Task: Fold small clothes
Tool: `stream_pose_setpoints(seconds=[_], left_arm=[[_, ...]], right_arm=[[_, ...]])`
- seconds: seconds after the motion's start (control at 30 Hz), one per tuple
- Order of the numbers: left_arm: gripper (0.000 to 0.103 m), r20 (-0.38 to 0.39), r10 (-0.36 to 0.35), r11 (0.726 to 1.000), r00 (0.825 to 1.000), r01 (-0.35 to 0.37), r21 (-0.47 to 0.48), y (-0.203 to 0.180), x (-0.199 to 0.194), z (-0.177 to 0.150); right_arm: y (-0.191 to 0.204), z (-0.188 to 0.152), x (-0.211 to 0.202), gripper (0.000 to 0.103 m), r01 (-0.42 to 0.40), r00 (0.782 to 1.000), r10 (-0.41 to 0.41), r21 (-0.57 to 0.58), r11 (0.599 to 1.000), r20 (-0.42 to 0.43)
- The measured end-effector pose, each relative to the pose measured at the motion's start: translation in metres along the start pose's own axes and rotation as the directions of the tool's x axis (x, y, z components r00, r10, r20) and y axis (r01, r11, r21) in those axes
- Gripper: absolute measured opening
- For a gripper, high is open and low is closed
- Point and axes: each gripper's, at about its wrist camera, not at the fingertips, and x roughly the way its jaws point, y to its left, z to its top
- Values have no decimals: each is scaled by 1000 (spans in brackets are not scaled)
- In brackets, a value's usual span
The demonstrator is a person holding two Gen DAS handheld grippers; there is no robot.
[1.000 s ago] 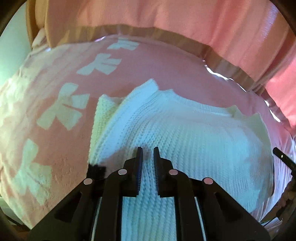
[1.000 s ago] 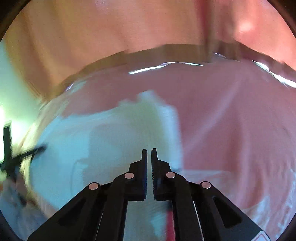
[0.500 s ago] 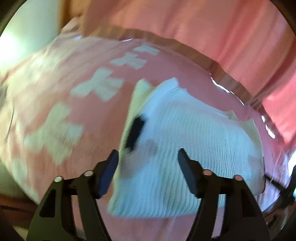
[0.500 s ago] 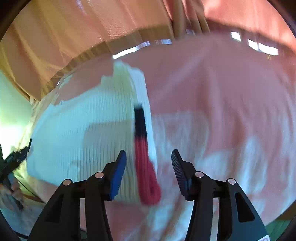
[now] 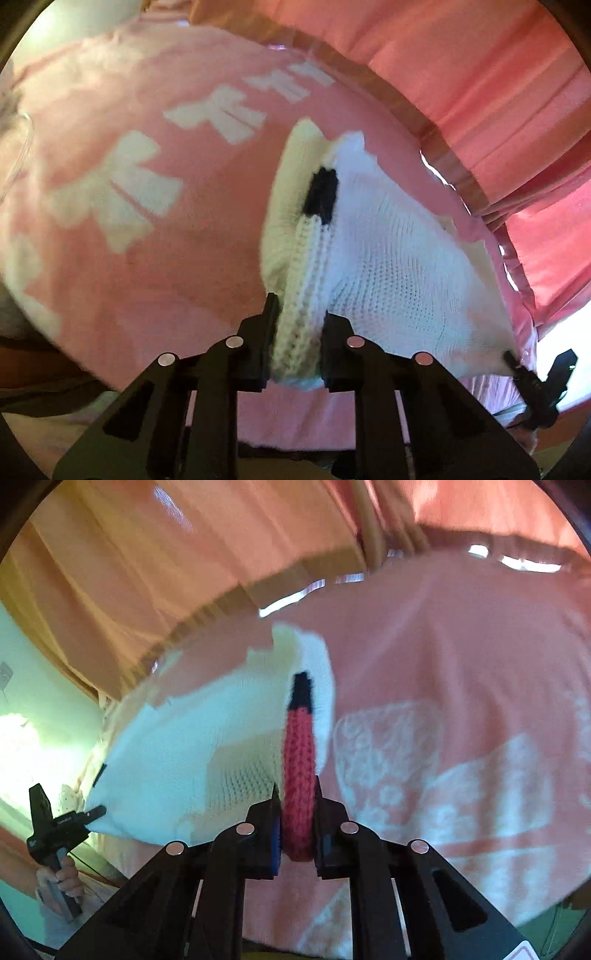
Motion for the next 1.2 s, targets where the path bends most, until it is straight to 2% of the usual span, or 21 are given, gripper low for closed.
stream_pose_setpoints(seconds=[0.07, 0.13, 0.17, 0.2, 0.27, 0.33, 0.37, 0.4, 0.47, 0.57, 0.6, 0.73, 0.77, 0.8, 0.83, 0.87, 0.9, 0.97, 1.07, 1.13, 1.2], left_arm=[[17, -43, 60, 998, 997, -60, -9, 13, 8, -7], [18, -121, 61, 997, 991, -67, -48, 25, 24, -10], [19, -132, 61, 997, 989, -68, -49, 24, 28, -12], [21, -110, 87, 996, 990, -89, -17, 17, 24, -12], [23, -44, 135, 990, 990, -133, 56, 1, 7, -11], [27, 33, 172, 978, 985, -175, 114, -14, -13, -9], [37, 77, 180, 971, 981, -190, 148, -25, -25, -4], [48, 98, 178, 968, 979, -192, 161, -32, -31, 1], [51, 149, 153, 965, 977, -180, 191, -53, -40, 21], [61, 181, 160, 938, 970, -207, 280, -84, -23, 56], [63, 183, 185, 922, 965, -235, 308, -96, -6, 70], [63, 108, 233, 904, 966, -257, 342, -112, 60, 102], [60, 83, 255, 903, 963, -268, 335, -109, 76, 108], [50, 69, 264, 905, 962, -272, 326, -104, 90, 113], [45, 48, 261, 908, 964, -262, 327, -100, 103, 118], [23, 21, 262, 908, 965, -254, 332, -98, 110, 120], [7, -6, 259, 912, 966, -242, 331, -96, 116, 122], [7, 2, 234, 922, 972, -222, 317, -95, 112, 126], [6, 88, 214, 919, 973, -231, 320, -99, 95, 136], [7, 70, 236, 921, 969, -246, 301, -93, 104, 143], [7, 21, 290, 911, 957, -283, 299, -85, 126, 145]], right_arm=[[-12, -6, 2, 12, 53, 998, -53, 6, 999, -27], [-31, -19, 34, 13, 99, 978, -89, 41, 994, -187], [-36, -24, 44, 18, 118, 969, -101, 63, 991, -225], [-38, -25, 46, 18, 120, 967, -100, 76, 990, -233], [-28, -17, 32, 27, 157, 972, -149, 25, 987, -182], [-11, -7, 8, 31, 212, 974, -214, -40, 977, -73], [-2, 1, -4, 33, 220, 975, -222, -68, 973, -21], [3, 8, -9, 35, 207, 978, -207, -80, 975, 0], [18, 29, -6, 46, 156, 988, -156, -125, 980, 10], [43, 61, 24, 49, 154, 988, -157, -240, 958, 8], [49, 67, 35, 50, 161, 986, -165, -266, 950, 6], [46, 95, 86, 54, 190, 978, -209, -326, 926, -23], [43, 102, 99, 54, 197, 975, -220, -327, 924, -35], [42, 107, 108, 54, 202, 973, -227, -325, 924, -38], [38, 112, 119, 54, 205, 972, -230, -321, 925, -41], [34, 112, 124, 37, 199, 973, -226, -318, 927, -47], [30, 115, 132, 17, 180, 976, -208, -303, 936, -63], [29, 120, 134, 13, 151, 983, -173, -250, 956, -65], [41, 133, 117, 7, 135, 991, -135, -259, 956, 17], [40, 141, 119, 7, 150, 989, -145, -240, 959, 40], [30, 142, 143, 9, 181, 981, -191, -225, 957, -23]])
